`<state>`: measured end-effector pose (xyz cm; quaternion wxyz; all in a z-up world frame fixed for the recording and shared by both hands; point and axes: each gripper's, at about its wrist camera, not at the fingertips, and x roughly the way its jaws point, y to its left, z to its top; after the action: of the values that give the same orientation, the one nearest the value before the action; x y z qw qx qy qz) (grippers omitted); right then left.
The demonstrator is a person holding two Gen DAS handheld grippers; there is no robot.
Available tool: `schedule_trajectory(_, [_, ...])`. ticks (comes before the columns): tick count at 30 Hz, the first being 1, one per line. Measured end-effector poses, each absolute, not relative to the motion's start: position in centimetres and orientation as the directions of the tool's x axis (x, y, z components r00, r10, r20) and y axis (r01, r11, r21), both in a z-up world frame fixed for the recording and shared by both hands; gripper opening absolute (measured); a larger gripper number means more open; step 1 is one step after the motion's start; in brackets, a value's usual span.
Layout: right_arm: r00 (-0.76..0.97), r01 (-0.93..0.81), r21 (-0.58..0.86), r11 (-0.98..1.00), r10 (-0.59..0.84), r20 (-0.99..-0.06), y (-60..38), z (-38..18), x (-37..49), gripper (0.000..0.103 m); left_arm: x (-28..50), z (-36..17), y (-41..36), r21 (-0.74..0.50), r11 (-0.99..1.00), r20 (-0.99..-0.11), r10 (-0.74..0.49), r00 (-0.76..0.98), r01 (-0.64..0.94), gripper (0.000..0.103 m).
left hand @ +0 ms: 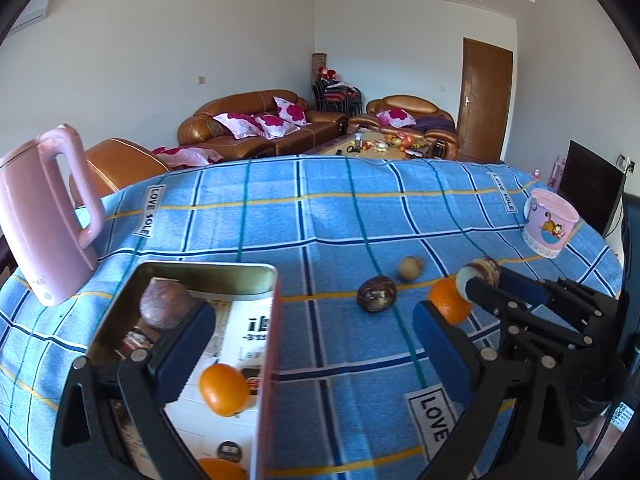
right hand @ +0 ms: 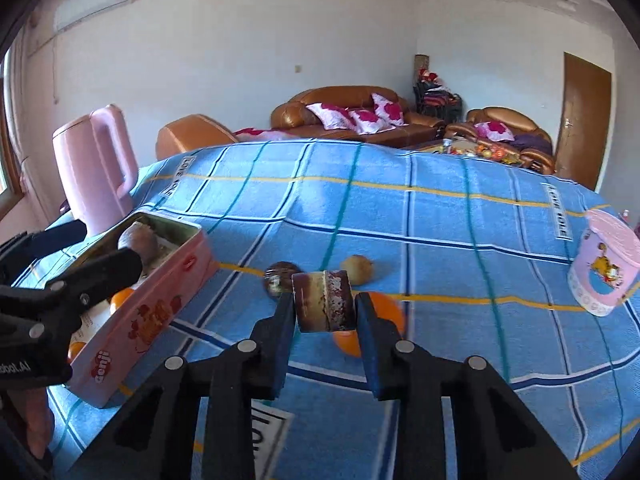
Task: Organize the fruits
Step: 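Grasp the brown cylindrical snack with right gripper while left moves to an orange, then close the left gripper on the orange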
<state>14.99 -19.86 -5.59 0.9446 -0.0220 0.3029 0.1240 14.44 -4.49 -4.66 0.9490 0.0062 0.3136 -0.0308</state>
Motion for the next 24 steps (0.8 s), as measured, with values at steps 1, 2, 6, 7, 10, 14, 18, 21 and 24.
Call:
schedule_trajectory(1, [0.789,-0.219,0.028,0.975,0.194,-0.582,-20.7,-5.6,15.3,0.032,14.8,-4.9,-5.3,-0.013,0.997,-0.608,-0.07,0.791,0.078,0.1])
schedule_trajectory(2, [0.795,-0.192,0.017,0.981,0.165,-0.584,-21.4,-5.6,15.4,0.032,15.2,-5.1,-6.1,-0.024,0.995,-0.619,-0.092,0.78,0.098,0.1])
schedule_trajectory(6, [0.79,-0.121,0.032,0.992,0.116,-0.602,-24.0,-5.9,16.2,0.032,16.2,-6.0,-9.2,-0.031,0.987,-0.645,-0.14,0.752,0.157,0.093])
schedule_trajectory(7, [0.792,-0.108,0.029,0.994,0.104,-0.602,-24.4,-5.9,16.2,0.032,16.6,-6.3,-10.0,-0.034,0.984,-0.653,-0.155,0.741,0.175,0.089])
schedule_trajectory(10, [0.78,-0.087,0.037,0.995,0.092,-0.619,-25.5,-6.2,16.6,0.032,17.7,-7.1,-11.8,-0.043,0.976,-0.681,-0.184,0.708,0.213,0.078])
schedule_trajectory(14, [0.765,-0.061,0.083,0.995,0.099,-0.636,-26.8,-6.4,17.0,0.032,19.3,-8.0,-13.0,-0.077,0.969,-0.71,-0.22,0.669,0.236,0.067])
schedule_trajectory(18, [0.761,-0.041,0.111,0.993,0.103,-0.64,-27.5,-6.5,17.0,0.032,19.8,-8.4,-13.4,-0.095,0.964,-0.711,-0.242,0.66,0.25,0.067])
schedule_trajectory(21, [0.754,-0.024,0.129,0.991,0.103,-0.649,-27.8,-6.8,17.3,0.032,20.4,-8.9,-13.7,-0.109,0.959,-0.724,-0.256,0.641,0.26,0.067])
schedule_trajectory(24, [0.753,-0.017,0.136,0.991,0.102,-0.65,-28.0,-6.9,17.3,0.032,20.8,-9.3,-13.8,-0.138,0.95,-0.73,-0.29,0.619,0.282,0.063])
